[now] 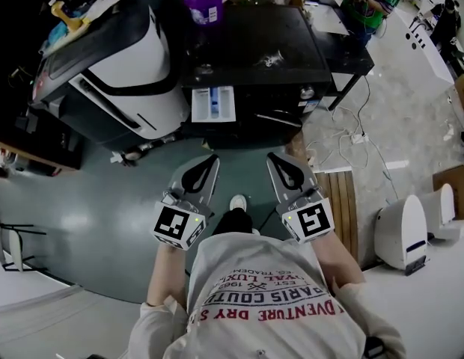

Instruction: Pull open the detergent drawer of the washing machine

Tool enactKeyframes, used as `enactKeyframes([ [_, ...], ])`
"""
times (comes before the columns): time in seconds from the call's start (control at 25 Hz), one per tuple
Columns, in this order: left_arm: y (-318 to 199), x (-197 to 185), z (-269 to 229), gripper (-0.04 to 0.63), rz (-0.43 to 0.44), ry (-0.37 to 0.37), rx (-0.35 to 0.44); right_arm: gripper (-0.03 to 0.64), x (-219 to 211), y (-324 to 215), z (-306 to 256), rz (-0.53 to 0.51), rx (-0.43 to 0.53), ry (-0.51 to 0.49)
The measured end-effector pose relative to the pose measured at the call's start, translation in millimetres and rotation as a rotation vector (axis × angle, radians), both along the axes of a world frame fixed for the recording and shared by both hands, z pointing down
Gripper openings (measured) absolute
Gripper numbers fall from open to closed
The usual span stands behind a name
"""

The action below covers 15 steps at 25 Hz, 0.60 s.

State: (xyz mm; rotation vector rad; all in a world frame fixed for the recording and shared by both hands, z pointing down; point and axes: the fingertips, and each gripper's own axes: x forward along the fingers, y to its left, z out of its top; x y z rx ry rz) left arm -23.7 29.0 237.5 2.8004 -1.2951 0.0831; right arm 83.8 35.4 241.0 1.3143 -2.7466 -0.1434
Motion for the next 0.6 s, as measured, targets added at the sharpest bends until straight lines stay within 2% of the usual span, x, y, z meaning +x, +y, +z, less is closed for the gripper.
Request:
enactKeyframes([
  [0.6,15.2,3.8,-7.4,0.0,-0.002,-0.028,0.031,0.0,3.7,13.0,-3.4,-0.002,0.011,0.02],
])
